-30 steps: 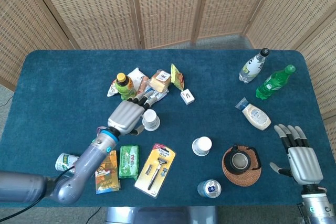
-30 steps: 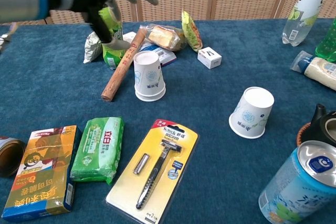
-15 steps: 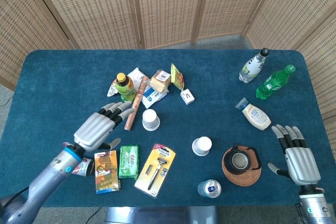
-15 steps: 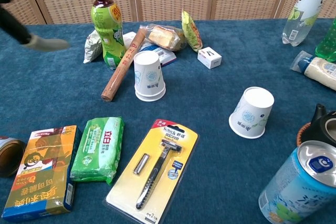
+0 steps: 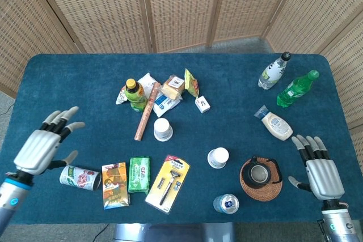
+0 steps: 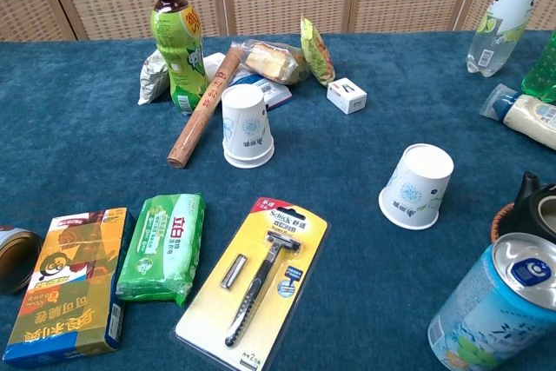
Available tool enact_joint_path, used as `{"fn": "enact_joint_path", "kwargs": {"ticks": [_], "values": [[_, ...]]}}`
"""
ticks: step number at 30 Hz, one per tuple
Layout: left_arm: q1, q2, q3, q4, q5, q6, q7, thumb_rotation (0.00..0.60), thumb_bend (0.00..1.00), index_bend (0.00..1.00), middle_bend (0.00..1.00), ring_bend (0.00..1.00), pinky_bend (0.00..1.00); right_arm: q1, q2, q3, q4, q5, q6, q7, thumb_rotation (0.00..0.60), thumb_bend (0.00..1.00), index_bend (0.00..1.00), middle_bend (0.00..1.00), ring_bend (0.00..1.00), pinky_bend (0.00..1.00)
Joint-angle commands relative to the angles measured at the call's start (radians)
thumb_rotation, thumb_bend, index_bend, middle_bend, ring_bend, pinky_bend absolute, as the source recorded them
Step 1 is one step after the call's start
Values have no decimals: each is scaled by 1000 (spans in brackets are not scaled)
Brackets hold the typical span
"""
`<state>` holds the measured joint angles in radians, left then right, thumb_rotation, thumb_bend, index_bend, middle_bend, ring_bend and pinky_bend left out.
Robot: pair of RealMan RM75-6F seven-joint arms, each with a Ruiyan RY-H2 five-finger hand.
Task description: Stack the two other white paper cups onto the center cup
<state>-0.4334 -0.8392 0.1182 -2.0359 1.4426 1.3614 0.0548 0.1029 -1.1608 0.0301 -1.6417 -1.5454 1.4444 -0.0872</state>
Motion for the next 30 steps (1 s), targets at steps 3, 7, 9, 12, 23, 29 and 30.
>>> {"fn": "enact_joint_path", "kwargs": {"ticks": [3,7,9,12,23,29,30], "values": [[84,41,28,15,18,51,-43,600,394,215,0,0,3,-4,0,1,-9,-1,10,-15,600,25,0,0,0,0],[141,40,37,44,55,92,-80,600,394,216,0,0,0,-11,2,0,-21,-6,24,-30,600,25,0,0,0,0],[159,39,37,54,62,102,-92,600,394,215,0,0,0,-12,2,0,-26,-8,27,-35,600,25,0,0,0,0],[177,38,31,64,63,101,-115,600,394,213,0,0,0,-8,5,-1,-40,-14,23,-33,600,27,0,0,0,0],[210,35,4,77,96,92,-128,600,395,209,0,0,0,53,62,33,-147,-41,-23,-105,600,26,0,0,0,0],[217,51,-9,78,102,74,-131,600,394,206,0,0,0,103,84,29,-240,-66,-98,-178,600,25,0,0,0,0],[217,54,-11,77,101,71,-131,600,394,204,0,0,0,112,84,29,-248,-67,-112,-195,600,26,0,0,0,0]]}}
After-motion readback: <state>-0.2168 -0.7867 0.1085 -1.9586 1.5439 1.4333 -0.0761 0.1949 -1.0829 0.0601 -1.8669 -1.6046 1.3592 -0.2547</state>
